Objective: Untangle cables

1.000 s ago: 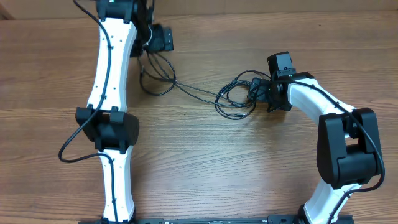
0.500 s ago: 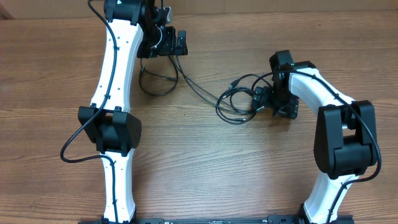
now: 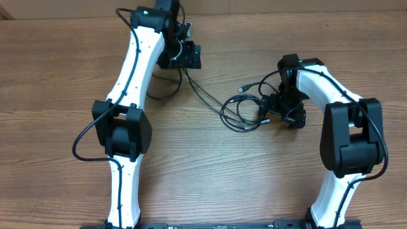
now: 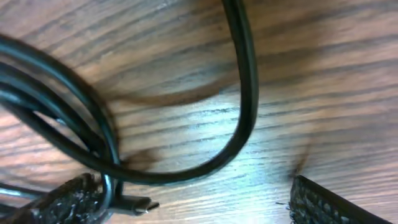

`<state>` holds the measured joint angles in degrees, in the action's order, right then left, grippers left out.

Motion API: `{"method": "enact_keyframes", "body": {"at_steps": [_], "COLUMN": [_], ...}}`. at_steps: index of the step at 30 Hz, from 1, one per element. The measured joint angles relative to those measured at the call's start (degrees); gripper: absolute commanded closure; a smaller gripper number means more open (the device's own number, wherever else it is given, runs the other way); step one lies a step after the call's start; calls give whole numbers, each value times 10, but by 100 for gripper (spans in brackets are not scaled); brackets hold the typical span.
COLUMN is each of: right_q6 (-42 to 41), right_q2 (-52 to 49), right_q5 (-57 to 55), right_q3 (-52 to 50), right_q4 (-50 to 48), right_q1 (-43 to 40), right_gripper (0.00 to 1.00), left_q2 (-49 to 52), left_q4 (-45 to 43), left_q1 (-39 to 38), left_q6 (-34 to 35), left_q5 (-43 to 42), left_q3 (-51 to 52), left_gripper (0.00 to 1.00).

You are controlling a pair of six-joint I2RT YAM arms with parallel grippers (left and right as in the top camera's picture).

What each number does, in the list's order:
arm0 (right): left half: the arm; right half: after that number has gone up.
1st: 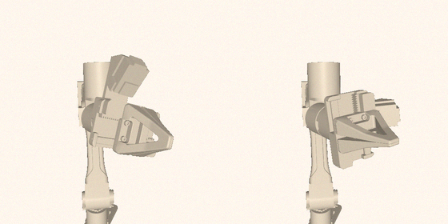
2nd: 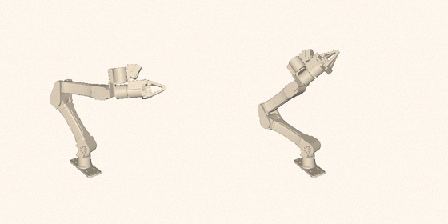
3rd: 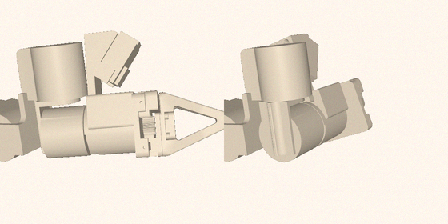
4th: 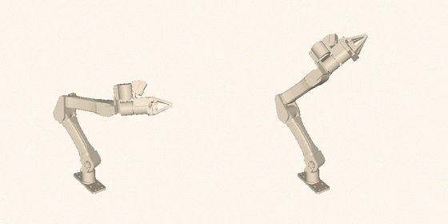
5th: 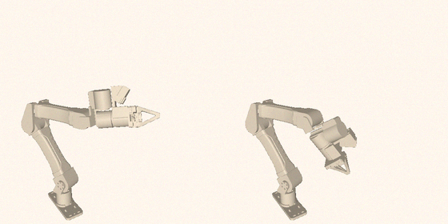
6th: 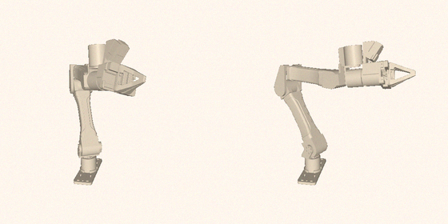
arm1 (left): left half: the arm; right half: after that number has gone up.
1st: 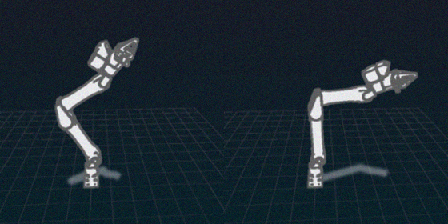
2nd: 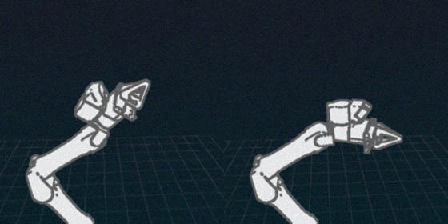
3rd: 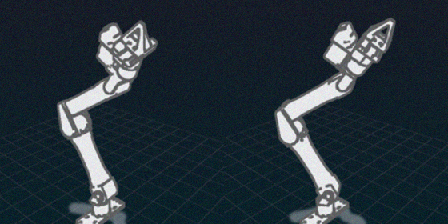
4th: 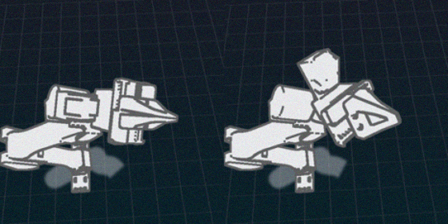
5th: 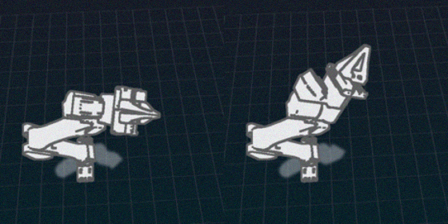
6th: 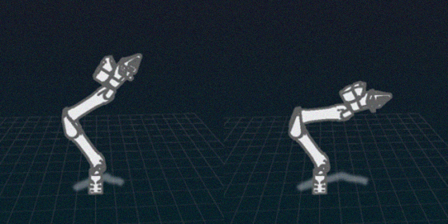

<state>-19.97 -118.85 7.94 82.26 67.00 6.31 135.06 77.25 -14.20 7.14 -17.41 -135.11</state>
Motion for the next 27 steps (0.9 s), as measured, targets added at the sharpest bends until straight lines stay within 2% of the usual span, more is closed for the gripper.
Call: {"method": "enact_keyframes", "body": {"at_steps": [1, 2, 3, 4, 7, 9, 10, 11, 12, 14, 18, 20, 22, 25, 27], "right_q6": [1, 2, 5, 4, 7, 2, 3, 5, 3, 5, 5, 5, 10, 72, 96], "right_q2": [1, 3, 5, 6, 6, 6, 6, 6, 6, 6, 6, 6, 6, 6, 6], "right_q5": [6, 17, 28, 36, 58, 70, 74, 81, 90, 99, 110, 111, 113, 163, 198], "right_q3": [0, 0, 0, 0, -1, -3, -5, -7, -9, -10, -10, -10, -10, -10, -9], "right_q4": [1, 0, 0, -2, -3, -3, -3, -3, -3, -6, -35, -55, -63, -72, -72], "right_q1": [-3, -8, -11, -15, -24, -23, -23, -21, -15, -9, -3, -3, -3, -3, -3], "right_gripper": [24, 40, 50, 67, 88, 86, 80, 63, 56, 48, 48, 52, 51, 48, 46], "left_q2": [0, 0, 0, 0, 0, 0, 0, 0, 0, 0, 0, 0, 0, 0, 0], "left_q4": [-14, -20, -28, -31, -29, -20, -17, -14, -11, -10, 6, 20, 28, 22, -14], "left_q1": [-8, -14, -21, -28, -50, -61, -64, -65, -67, -67, -67, -67, -67, -67, -67], "left_q6": [5, 10, 12, 15, 19, 19, 19, 18, 19, 17, 14, 17, 24, 49, 59], "left_q5": [0, -1, 0, 0, 0, -1, -2, -2, -2, -10, -38, -40, -31, 7, 25], "left_q3": [9, 15, 24, 32, 62, 86, 93, 99, 112, 118, 119, 121, 126, 157, 178], "left_gripper": [48, 50, 49, 49, 40, 36, 34, 32, 30, 29, 31, 32, 31, 30, 30]}}
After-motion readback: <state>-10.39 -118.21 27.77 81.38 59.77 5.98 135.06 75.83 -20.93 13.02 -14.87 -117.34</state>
